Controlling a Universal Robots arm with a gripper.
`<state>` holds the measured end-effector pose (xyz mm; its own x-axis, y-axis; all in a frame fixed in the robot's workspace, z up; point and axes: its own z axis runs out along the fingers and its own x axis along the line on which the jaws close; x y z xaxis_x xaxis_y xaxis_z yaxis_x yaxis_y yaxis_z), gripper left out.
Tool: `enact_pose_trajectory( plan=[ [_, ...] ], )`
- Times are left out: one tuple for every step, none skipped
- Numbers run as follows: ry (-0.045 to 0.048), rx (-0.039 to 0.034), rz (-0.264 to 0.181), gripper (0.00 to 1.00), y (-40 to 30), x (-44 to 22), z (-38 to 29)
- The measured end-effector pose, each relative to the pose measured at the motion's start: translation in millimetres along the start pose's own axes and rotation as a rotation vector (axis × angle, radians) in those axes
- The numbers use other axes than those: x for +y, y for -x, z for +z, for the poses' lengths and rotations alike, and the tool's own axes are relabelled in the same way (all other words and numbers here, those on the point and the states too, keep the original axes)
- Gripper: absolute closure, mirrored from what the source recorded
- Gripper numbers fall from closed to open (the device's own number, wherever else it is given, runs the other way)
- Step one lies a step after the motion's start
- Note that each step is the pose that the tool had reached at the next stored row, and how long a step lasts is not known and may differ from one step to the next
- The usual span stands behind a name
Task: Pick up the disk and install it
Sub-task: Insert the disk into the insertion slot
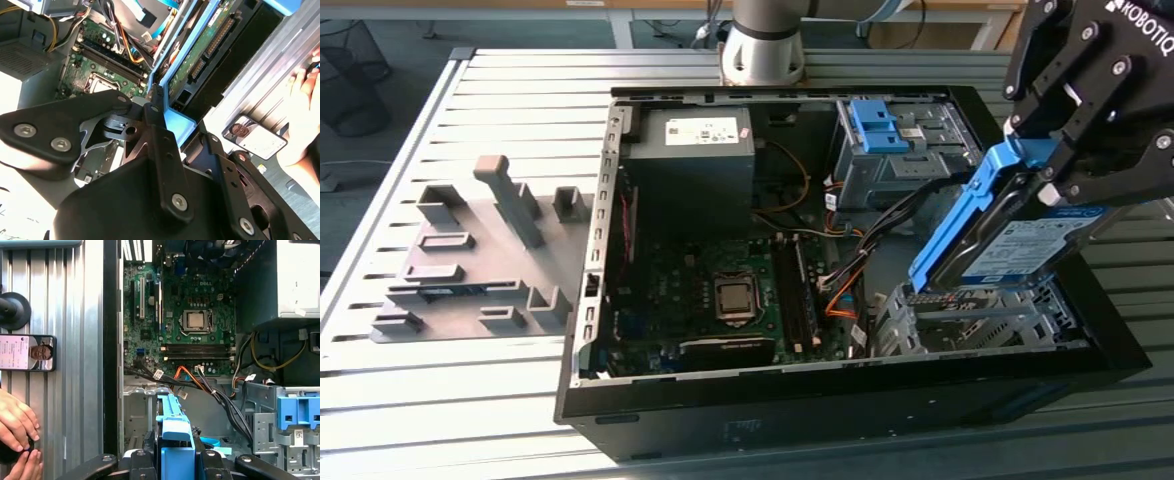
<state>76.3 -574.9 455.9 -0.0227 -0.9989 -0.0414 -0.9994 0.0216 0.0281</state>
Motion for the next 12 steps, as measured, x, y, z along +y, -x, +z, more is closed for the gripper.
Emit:
enact_pose_trajectory(
  plan=[
    [-0.0002, 0.0002, 0.000, 0.64, 0.0, -0.4, 1.5],
    [-0.0003, 0.0002, 0.000, 0.64, -0.2, -0.6, 3.0],
    [-0.0005, 0.0000, 0.000, 0.64, -0.6, -0.7, 4.6],
    [-0.0005, -0.0001, 0.000, 0.64, -1.0, -1.0, 6.2],
    [-0.0005, 0.0001, 0.000, 0.64, -1.1, -1.1, 7.8],
    [-0.0005, 0.0002, 0.000, 0.64, -1.2, -1.2, 9.1],
    [-0.0005, 0.0002, 0.000, 0.64, -1.2, -1.2, 10.1],
    [-0.0005, 0.0001, 0.000, 0.64, -1.3, -1.2, 11.0],
    [-0.0005, 0.0001, 0.000, 0.64, -1.3, -1.2, 11.7],
    [-0.0005, 0.0001, 0.000, 0.64, -1.4, -1.2, 12.3],
    [-0.0005, 0.0001, 0.000, 0.64, -1.4, -1.3, 12.9],
    [-0.0005, 0.0001, 0.000, 0.64, -1.5, -1.3, 13.5]
  ],
)
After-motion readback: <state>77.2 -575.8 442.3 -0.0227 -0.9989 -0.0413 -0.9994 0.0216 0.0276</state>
